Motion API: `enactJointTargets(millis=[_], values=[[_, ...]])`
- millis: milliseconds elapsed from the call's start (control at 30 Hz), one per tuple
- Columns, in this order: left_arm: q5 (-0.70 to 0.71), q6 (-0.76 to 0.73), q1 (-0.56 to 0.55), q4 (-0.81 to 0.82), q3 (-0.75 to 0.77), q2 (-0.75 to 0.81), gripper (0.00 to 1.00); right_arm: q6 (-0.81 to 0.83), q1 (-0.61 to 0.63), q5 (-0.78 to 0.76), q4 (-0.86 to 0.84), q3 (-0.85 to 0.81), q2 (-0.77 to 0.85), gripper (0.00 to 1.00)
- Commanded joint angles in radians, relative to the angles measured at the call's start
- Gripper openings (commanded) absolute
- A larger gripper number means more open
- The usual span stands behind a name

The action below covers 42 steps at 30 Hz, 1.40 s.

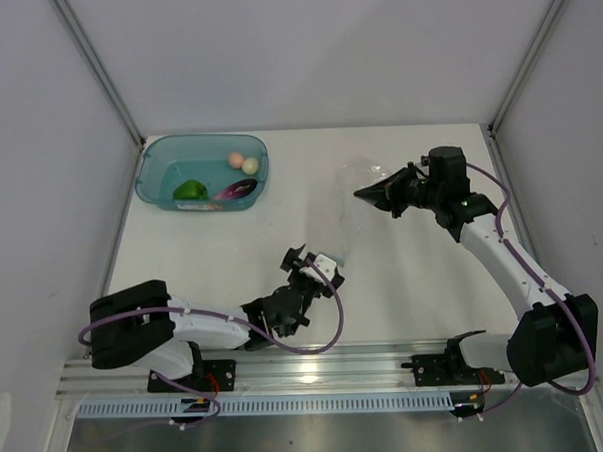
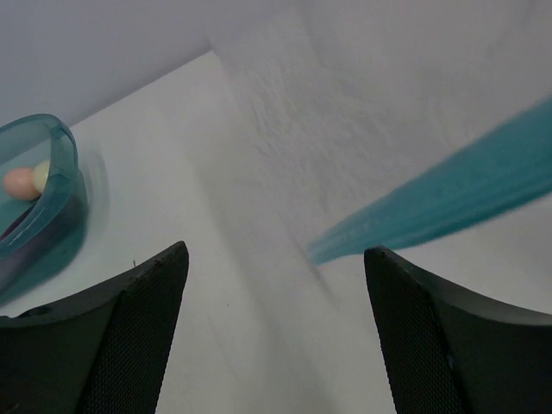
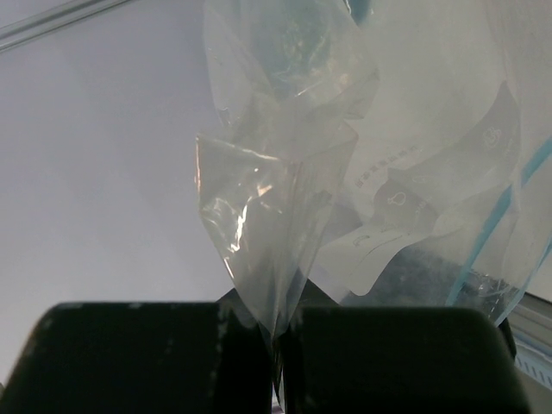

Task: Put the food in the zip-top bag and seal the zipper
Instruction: Pick up the zipper food storage bag at the center of the board, then open the zipper of the food storage bag at the center of the board.

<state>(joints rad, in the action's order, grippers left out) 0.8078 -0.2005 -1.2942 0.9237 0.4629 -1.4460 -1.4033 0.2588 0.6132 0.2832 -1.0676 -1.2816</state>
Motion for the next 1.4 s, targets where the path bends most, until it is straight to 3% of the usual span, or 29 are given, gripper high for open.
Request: enactJointTargets(millis=[0, 300, 400, 500, 533, 600, 633, 700, 733, 800, 967, 1167, 1200, 1300, 1367], values=[[-0.035, -0.02, 0.035, 0.087, 0.043, 0.015, 0.84, -0.011, 0.005, 0.03, -0.03, 0.012, 0.036, 0.0], [-0.269, 0.035, 0.073, 0.024, 0.036, 0.078, 0.73, 0.001, 0.011, 0.04, -0.065, 0.012, 0.022, 0.0], [-0.338, 0.126, 0.094, -0.071, 0.031, 0.131, 0.59, 0.039, 0.011, 0.046, -0.073, 0.009, 0.007, 0.0], [-0.355, 0.191, 0.105, -0.231, 0.075, 0.171, 0.36, 0.129, 0.011, 0.037, -0.064, 0.0, -0.01, 0.04], [-0.349, 0.225, 0.108, -0.279, 0.101, 0.182, 0.17, 0.16, 0.011, 0.031, -0.053, -0.017, -0.013, 0.12], [-0.351, 0.277, 0.124, -0.37, 0.138, 0.197, 0.04, 0.22, 0.011, 0.01, 0.01, -0.038, -0.019, 0.22], [-0.357, 0.323, 0.128, -0.434, 0.151, 0.217, 0.01, 0.257, 0.011, 0.0, 0.019, -0.045, -0.019, 0.32], [-0.383, 0.387, 0.144, -0.497, 0.163, 0.245, 0.01, 0.289, 0.01, 0.011, 0.005, -0.04, -0.018, 0.43], [-0.389, 0.409, 0.148, -0.525, 0.175, 0.252, 0.01, 0.312, 0.01, 0.016, 0.002, -0.043, -0.016, 0.53], [-0.392, 0.462, 0.167, -0.592, 0.204, 0.268, 0.01, 0.386, 0.014, 0.008, 0.048, -0.072, -0.007, 0.61], [-0.383, 0.631, 0.199, -0.883, 0.347, 0.274, 0.0, 0.668, 0.048, -0.219, 0.278, -0.152, 0.056, 0.98], [-0.372, 0.768, 0.214, -1.124, 0.531, 0.248, 0.01, 0.845, 0.125, -0.384, 0.413, -0.178, 0.149, 0.99], [-0.375, 0.806, 0.223, -1.178, 0.561, 0.237, 0.01, 0.893, 0.188, -0.526, 0.437, -0.181, 0.162, 0.99], [-0.394, 0.843, 0.236, -1.235, 0.614, 0.222, 0.01, 0.978, 0.339, -0.74, 0.488, -0.186, 0.205, 0.99], [-0.409, 0.855, 0.242, -1.255, 0.646, 0.211, 0.01, 0.998, 0.387, -0.774, 0.494, -0.172, 0.235, 1.0]])
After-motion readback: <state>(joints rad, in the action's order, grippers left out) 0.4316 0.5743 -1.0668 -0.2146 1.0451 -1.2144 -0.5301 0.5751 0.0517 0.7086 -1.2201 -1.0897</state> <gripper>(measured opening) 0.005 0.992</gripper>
